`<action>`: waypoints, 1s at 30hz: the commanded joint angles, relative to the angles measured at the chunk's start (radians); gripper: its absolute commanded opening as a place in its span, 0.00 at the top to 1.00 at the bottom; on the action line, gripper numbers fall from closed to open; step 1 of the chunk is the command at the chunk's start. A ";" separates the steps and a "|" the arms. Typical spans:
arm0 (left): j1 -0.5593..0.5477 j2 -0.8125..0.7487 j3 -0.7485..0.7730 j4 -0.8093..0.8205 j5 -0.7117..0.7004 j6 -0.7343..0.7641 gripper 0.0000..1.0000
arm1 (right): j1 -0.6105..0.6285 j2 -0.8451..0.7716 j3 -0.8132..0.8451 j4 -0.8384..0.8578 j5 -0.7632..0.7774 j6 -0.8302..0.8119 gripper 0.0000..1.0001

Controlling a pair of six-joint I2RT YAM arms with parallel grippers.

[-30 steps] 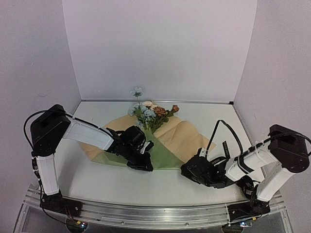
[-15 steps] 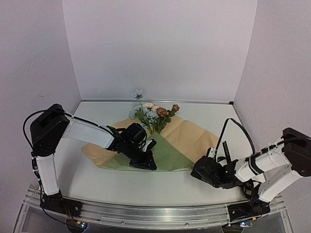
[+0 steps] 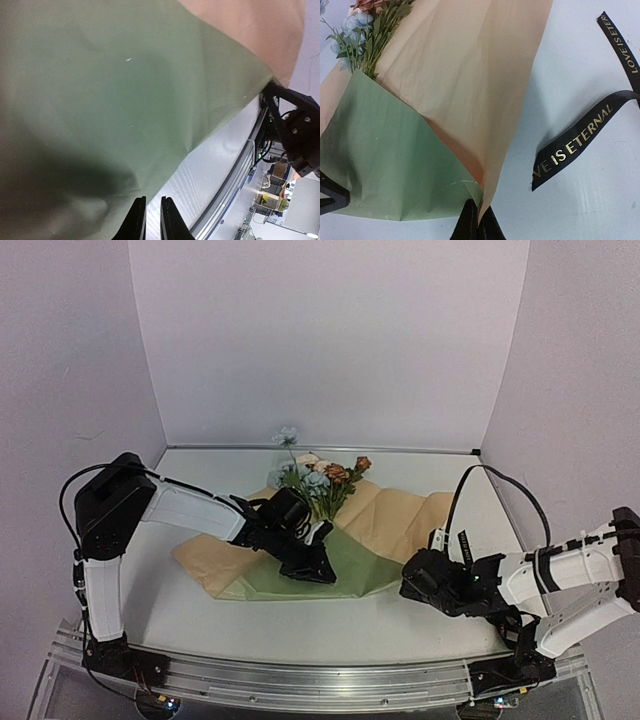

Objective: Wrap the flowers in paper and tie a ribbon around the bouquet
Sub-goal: Pick up the one-fourth-folded wrapping paper from the center of the board, then fold the one-fourth-folded wrapping paper at the center of the board.

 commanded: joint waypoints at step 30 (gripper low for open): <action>-0.025 -0.073 -0.012 0.050 0.018 0.210 0.86 | 0.023 -0.041 0.233 -0.168 -0.159 -0.064 1.00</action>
